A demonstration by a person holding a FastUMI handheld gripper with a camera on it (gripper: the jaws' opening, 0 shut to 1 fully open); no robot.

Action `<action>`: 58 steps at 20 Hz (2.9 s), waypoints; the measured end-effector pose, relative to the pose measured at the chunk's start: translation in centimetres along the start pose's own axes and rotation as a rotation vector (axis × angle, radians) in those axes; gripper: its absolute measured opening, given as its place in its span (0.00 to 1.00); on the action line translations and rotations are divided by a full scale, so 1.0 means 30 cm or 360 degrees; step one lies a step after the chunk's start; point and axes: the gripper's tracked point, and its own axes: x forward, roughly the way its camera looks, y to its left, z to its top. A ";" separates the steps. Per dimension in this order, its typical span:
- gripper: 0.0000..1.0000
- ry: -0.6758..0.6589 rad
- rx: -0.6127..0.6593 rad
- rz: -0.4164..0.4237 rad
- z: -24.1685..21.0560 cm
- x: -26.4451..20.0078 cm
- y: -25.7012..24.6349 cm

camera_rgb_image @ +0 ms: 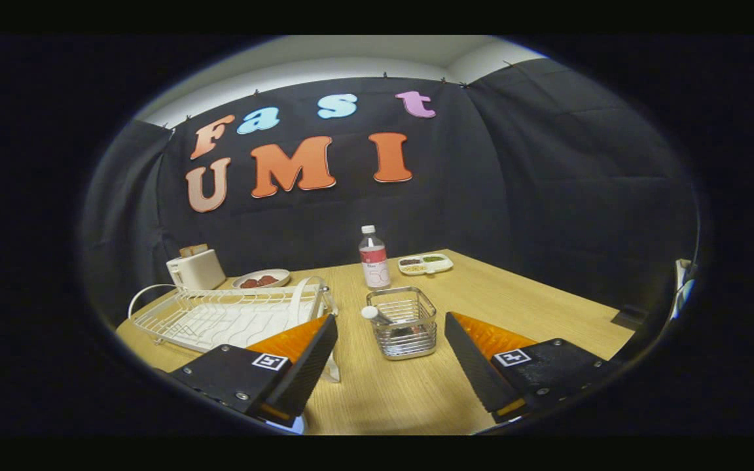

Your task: Take the plate from the dish rack, then take the spoon from the basket and place it into the plate.

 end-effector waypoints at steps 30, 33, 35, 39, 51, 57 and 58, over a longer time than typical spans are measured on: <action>0.06 -0.0332 -0.0119 0.0070 0.302 -0.180 0.060; 0.06 -0.0358 -0.0097 0.0143 0.310 -0.279 0.119; 0.05 -0.0357 -0.0083 0.0228 0.295 -0.351 0.176; 0.06 -0.0341 -0.0073 0.0363 0.248 -0.467 0.277; 0.06 -0.0176 -0.0130 0.0720 -0.054 -0.581 0.564; 0.06 -0.0064 -0.0169 0.0728 -0.207 -0.502 0.602; 0.06 -0.0086 -0.0152 0.0732 -0.197 -0.499 0.603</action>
